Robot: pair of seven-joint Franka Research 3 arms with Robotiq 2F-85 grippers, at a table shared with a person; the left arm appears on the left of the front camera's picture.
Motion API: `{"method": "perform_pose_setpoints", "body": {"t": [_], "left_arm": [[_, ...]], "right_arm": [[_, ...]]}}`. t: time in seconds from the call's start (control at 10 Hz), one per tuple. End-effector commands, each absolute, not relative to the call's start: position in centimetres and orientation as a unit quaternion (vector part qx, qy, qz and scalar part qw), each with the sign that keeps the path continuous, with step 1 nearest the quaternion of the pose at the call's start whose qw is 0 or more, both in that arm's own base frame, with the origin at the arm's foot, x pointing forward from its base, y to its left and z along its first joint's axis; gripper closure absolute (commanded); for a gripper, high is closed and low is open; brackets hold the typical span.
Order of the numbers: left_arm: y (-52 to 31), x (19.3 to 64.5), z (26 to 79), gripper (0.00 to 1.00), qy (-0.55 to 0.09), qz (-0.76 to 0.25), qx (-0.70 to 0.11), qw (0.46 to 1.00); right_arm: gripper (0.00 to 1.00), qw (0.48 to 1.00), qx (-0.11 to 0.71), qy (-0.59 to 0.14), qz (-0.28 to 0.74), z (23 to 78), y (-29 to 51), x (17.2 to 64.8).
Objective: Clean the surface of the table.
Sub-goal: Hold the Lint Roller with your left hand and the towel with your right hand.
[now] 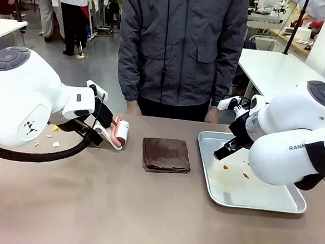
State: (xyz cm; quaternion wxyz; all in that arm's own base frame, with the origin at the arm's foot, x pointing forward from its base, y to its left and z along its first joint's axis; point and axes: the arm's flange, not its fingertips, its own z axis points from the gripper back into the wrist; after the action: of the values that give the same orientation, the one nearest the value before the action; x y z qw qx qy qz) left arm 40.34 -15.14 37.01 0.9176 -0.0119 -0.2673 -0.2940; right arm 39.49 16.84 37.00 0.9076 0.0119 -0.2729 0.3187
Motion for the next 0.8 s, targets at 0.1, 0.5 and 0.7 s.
{"method": "perform_pose_setpoints", "body": {"t": [0.1, 0.5, 0.7], "left_arm": [[-15.14, 40.33, 37.02, 0.00, -0.267, -0.294, -0.012, 0.918], [-15.14, 40.33, 37.02, 0.00, -0.267, -0.294, -0.012, 0.918], [-15.14, 40.33, 37.02, 0.00, -0.267, -0.294, -0.012, 0.918]], "right_arm": [[0.00, 0.908, 0.012, -0.273, 0.319, 37.00, 16.84, 39.49], [0.00, 0.908, 0.012, -0.273, 0.319, 37.00, 16.84, 39.49], [0.00, 0.908, 0.012, -0.273, 0.319, 37.00, 16.84, 39.49]]}}
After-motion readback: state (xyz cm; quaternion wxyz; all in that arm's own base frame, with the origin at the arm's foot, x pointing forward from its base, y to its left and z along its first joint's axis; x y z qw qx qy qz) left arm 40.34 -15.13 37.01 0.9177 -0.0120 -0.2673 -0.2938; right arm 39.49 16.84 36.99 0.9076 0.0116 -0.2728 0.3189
